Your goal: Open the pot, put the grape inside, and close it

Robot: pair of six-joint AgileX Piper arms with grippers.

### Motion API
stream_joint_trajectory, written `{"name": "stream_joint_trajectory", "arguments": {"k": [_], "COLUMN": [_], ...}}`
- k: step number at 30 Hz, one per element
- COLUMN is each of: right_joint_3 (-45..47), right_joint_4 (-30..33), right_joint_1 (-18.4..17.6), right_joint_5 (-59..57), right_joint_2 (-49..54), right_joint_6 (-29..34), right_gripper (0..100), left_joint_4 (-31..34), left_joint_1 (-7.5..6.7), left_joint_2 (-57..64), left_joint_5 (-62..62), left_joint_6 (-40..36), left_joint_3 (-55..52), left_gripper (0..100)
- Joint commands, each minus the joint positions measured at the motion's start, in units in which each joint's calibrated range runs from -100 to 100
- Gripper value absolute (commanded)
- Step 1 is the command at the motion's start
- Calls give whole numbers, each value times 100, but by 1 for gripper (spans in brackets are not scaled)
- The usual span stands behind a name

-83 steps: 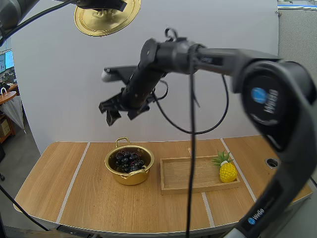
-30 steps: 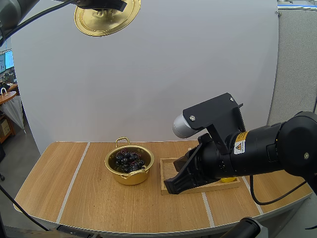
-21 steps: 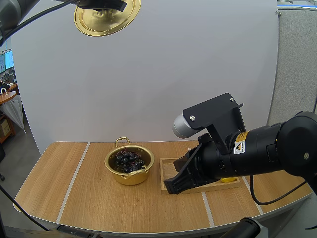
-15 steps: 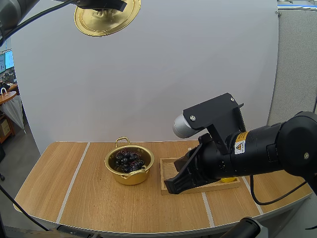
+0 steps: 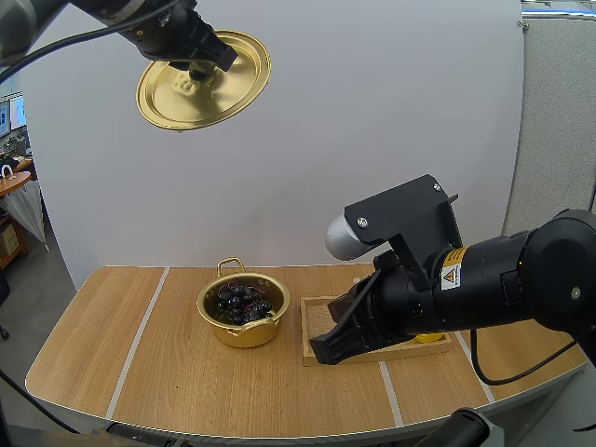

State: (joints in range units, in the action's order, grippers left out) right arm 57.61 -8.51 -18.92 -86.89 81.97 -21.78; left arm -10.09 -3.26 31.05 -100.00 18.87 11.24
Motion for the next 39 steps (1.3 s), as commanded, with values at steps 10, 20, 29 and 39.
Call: {"name": "stream_joint_trajectory", "arguments": {"k": [10,20,29,39], "right_joint_3": [26,26,26,26], "right_joint_4": [59,59,59,59], "right_joint_1": [18,18,18,18], "right_joint_5": [-23,-23,-23,-23], "right_joint_2": [52,52,52,52], "right_joint_6": [26,26,26,26], "right_gripper": [0,0,0,0], "left_joint_4": [-270,-346,-474,-635], "left_joint_1": [-12,-12,-12,-12], "left_joint_2": [-922,-1752,-2555,-3366], "left_joint_5": [0,594,1795,2454], "left_joint_6": [246,591,854,1074], "left_joint_3": [-1294,-2784,-3106,-3118], "left_gripper": [0,0,0,0]}}
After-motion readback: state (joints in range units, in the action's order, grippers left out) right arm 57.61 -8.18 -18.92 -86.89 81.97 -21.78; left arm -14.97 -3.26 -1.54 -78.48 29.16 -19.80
